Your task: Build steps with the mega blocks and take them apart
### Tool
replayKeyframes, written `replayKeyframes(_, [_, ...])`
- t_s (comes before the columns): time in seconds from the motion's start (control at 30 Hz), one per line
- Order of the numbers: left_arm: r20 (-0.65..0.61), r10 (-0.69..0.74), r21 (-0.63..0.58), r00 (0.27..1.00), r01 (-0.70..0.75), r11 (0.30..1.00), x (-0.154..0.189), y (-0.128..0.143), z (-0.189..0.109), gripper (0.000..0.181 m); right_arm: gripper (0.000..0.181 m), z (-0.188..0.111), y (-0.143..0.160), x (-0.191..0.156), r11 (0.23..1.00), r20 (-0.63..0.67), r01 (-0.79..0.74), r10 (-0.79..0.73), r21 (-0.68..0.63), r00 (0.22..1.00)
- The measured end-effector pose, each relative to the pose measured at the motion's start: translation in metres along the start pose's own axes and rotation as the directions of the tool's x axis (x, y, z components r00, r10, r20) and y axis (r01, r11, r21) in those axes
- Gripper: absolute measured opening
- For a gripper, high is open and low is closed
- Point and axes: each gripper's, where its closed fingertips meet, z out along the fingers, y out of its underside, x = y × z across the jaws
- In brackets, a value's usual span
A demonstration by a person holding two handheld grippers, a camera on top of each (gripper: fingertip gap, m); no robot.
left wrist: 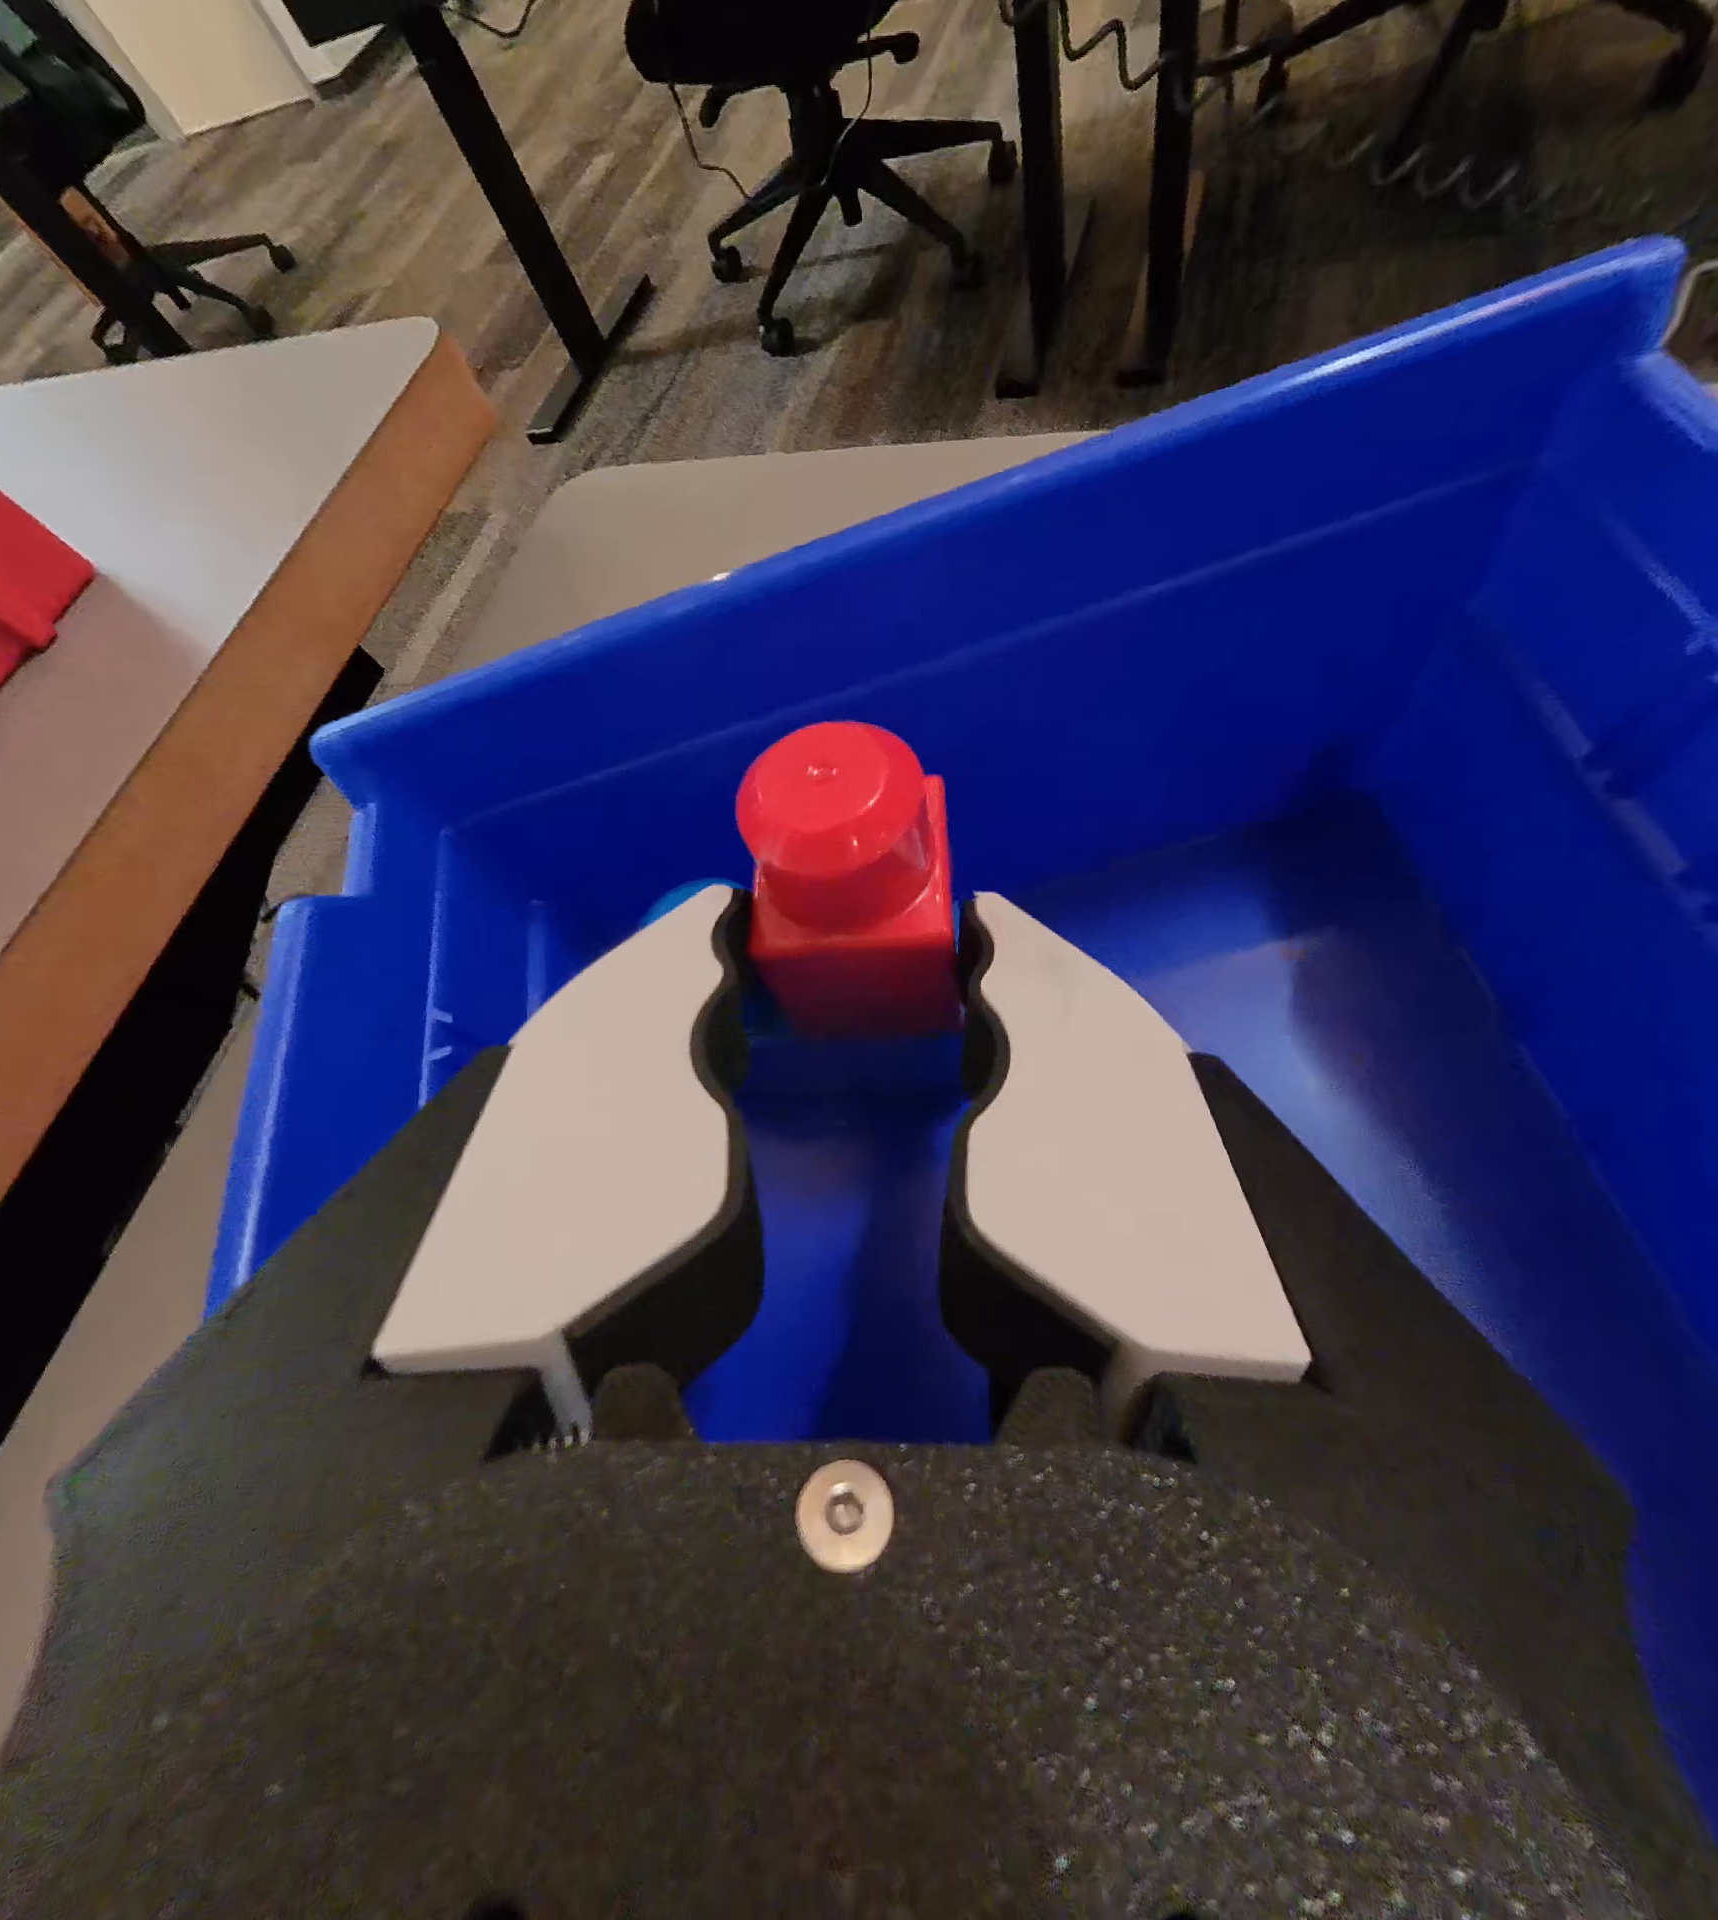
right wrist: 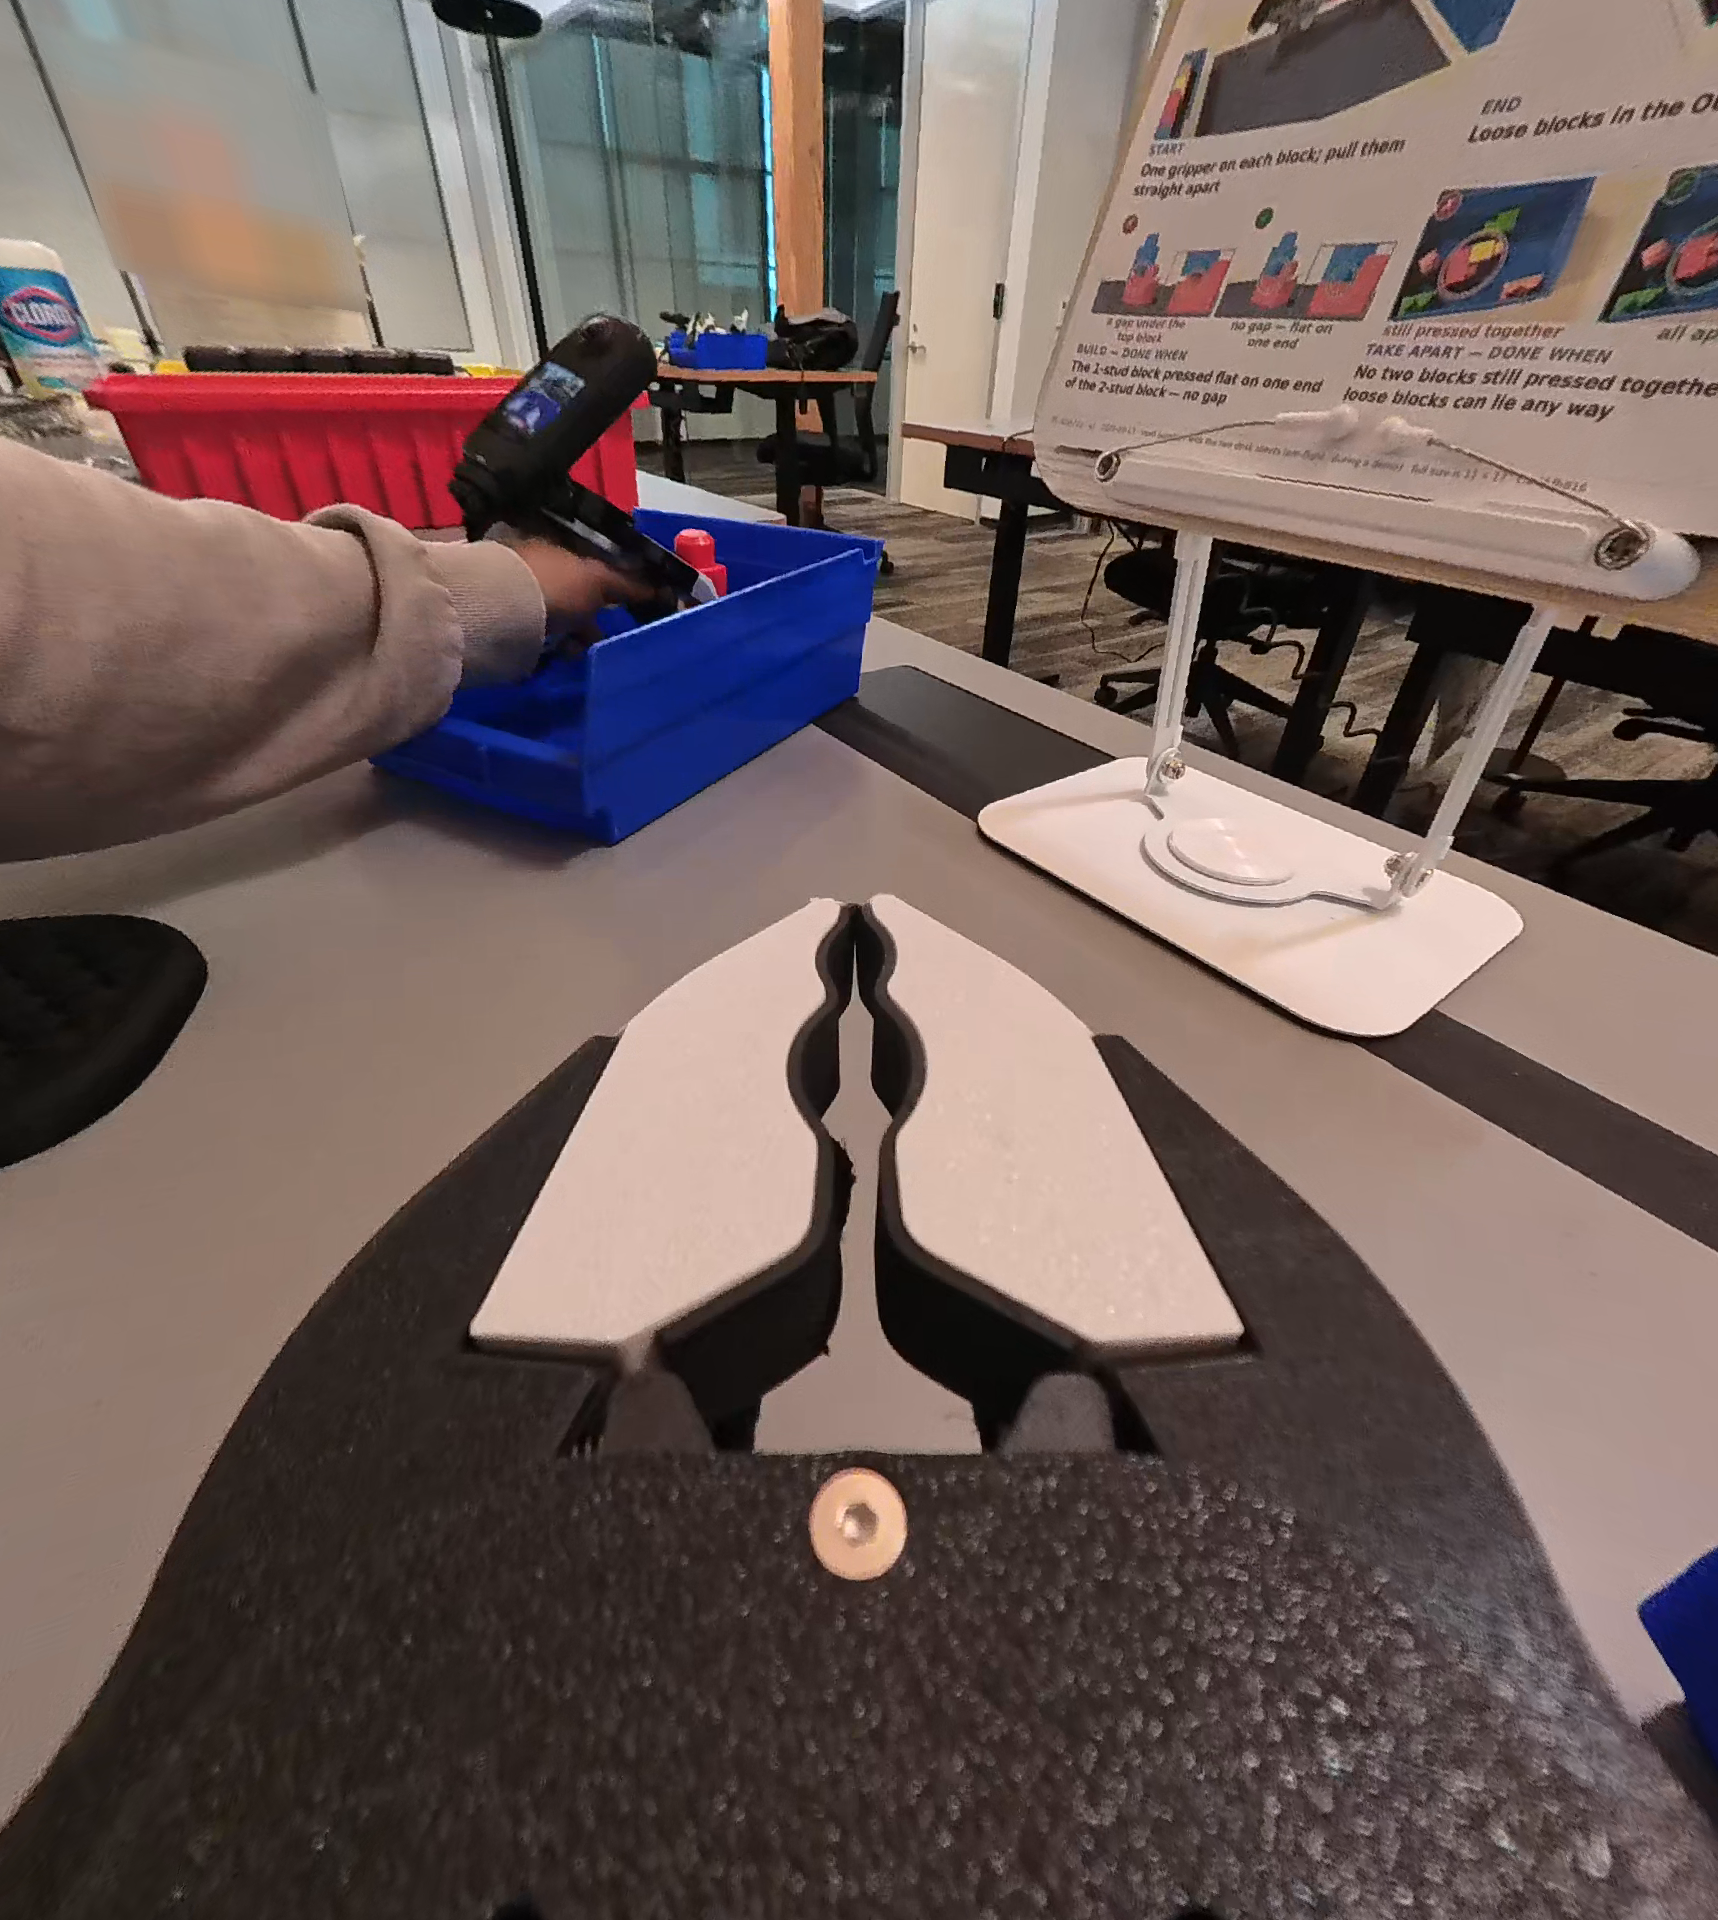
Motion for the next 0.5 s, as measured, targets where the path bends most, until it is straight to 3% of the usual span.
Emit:
replayKeyframes(0.1, [-0.049,-0.002,0.059,0.999,0.005,0.998,0.007,-0.012,-0.017,0.038,0.000,0.000,0.002,0.000,1.000,0.000,0.003,-0.003,-0.010,1.000])
replayKeyframes(0.2, [-0.131,0.020,0.180,0.991,0.004,0.984,0.023,-0.038,-0.055,0.037,0.000,0.001,0.003,-0.002,1.000,0.006,0.008,-0.008,-0.015,1.000])
replayKeyframes(0.37, [-0.376,0.107,0.416,0.920,0.065,0.907,0.082,-0.084,-0.171,0.037,0.000,0.003,0.005,-0.009,0.999,0.019,0.040,-0.039,-0.018,0.999])
replayKeyframes(0.5, [-0.584,0.224,0.490,0.780,0.119,0.863,0.153,-0.083,-0.268,0.037,0.013,0.006,0.007,-0.013,0.992,-0.030,0.117,-0.118,-0.047,0.993])
